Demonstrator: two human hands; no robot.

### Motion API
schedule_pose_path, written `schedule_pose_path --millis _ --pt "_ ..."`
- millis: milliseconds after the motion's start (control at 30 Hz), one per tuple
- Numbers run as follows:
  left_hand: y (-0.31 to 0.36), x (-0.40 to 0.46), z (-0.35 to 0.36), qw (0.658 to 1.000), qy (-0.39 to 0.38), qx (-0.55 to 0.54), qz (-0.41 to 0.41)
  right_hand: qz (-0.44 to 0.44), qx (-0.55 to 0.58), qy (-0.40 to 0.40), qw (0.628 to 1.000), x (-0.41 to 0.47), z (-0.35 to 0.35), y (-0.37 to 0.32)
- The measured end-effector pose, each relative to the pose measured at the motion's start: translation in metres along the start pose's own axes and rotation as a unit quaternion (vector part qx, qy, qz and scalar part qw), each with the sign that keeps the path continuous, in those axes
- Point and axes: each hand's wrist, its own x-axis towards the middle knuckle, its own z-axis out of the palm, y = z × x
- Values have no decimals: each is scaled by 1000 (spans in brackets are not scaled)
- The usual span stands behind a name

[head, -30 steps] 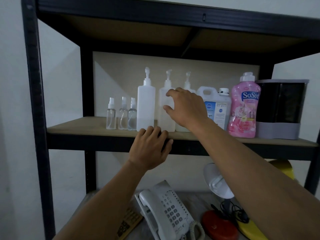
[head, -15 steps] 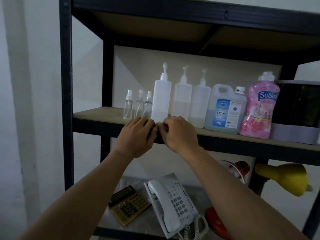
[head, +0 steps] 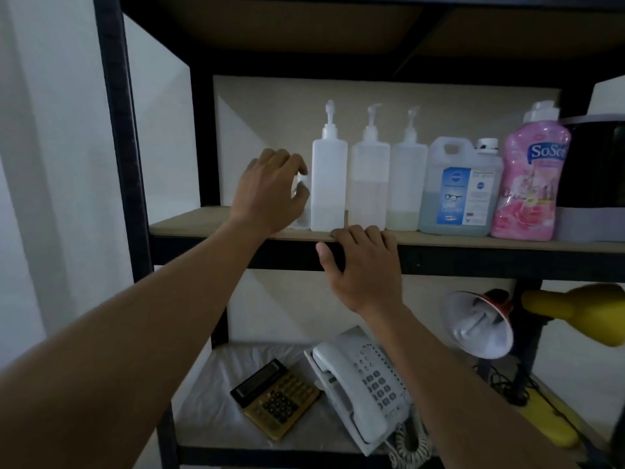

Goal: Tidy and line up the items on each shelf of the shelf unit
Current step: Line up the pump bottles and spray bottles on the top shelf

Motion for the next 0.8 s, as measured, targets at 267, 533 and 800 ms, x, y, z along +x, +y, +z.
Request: schedule_pose_path --millis 267,533,800 --pt "-37 53 -10 984 -175 16 33 13 11 86 996 2 17 -3" --pt "-59 68 -1 966 -248 -18 65 -4 2 128 992 2 24 1" --pt "-52 73 0 958 -277 -70 15 -9 -4 133 991 3 26 2"
